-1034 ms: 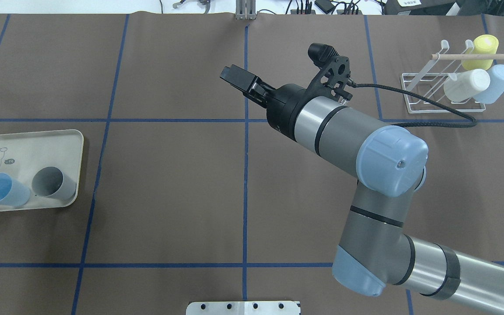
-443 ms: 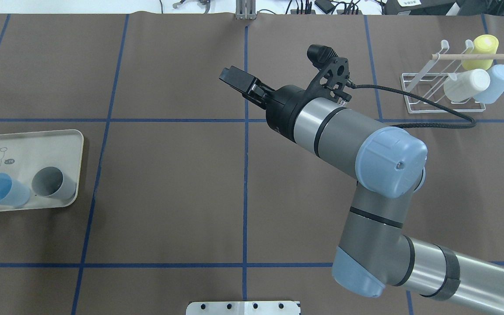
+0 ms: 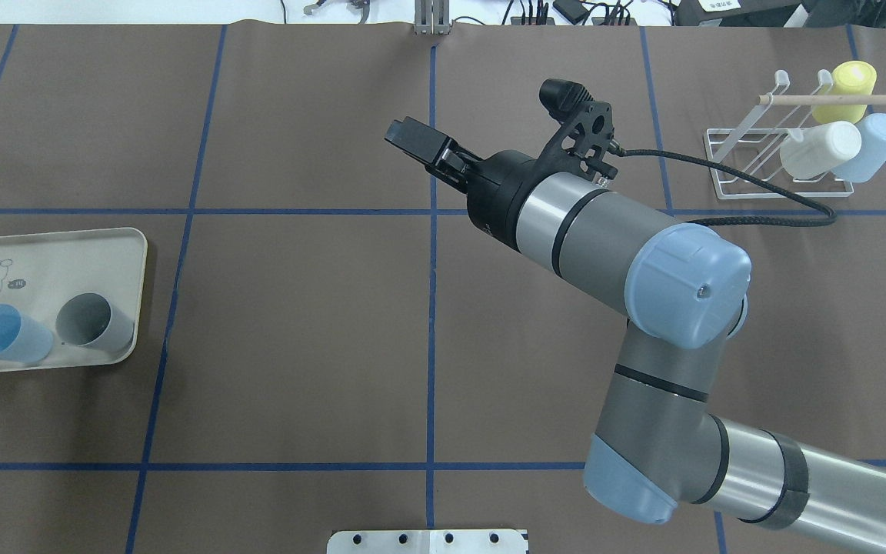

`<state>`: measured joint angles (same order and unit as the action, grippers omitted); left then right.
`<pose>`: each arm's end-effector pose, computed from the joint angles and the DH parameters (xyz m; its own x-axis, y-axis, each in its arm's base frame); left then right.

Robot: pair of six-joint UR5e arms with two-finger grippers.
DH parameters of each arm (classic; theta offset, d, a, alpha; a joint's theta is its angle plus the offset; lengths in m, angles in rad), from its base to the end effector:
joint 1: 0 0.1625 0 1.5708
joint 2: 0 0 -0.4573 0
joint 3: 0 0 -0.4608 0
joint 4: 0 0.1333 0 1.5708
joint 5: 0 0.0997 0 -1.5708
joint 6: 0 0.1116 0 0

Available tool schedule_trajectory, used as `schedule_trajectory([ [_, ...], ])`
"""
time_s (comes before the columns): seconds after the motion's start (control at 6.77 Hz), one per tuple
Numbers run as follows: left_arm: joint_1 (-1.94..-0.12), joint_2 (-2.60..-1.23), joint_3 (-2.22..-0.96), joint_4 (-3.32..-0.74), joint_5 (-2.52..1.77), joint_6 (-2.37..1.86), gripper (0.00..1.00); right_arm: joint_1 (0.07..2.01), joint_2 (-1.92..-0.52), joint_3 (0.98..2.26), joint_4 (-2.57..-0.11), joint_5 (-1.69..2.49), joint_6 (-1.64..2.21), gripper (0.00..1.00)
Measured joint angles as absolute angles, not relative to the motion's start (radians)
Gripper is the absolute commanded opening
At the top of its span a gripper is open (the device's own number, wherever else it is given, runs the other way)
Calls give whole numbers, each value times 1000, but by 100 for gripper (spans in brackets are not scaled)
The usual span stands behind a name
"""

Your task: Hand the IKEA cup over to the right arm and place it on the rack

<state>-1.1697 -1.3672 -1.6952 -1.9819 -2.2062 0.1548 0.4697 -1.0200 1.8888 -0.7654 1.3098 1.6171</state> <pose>0.1297 -0.4777 0.6992 0.6006 0.6206 -0.5042 -0.4673 0.7841 0.4085 -0.4918 -0.4314 0.0900 -0.1228 -0.0122 0.9924 -0.6612 0.7467 -0.0726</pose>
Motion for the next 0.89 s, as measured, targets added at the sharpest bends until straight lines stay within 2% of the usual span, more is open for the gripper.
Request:
schedule_trajectory([
  [0.15,-1161,-1368,-1697,-1982,-2207,153,68,470,-1023,1889,-757,1310,1616,100],
  [0.3,-1152,-1368,-1698,-1982,-2207,153,41,471,-1025,1889,-752,1310,1615,100],
  [0.59,-1137,-1368,-1697,-1982,-2207,156,36,471,-1025,1888,-749,1310,1617,100],
  [0.89,-1122,-1368,-1697,-1982,-2207,158,1,471,-1022,1888,-749,1310,1617,100],
])
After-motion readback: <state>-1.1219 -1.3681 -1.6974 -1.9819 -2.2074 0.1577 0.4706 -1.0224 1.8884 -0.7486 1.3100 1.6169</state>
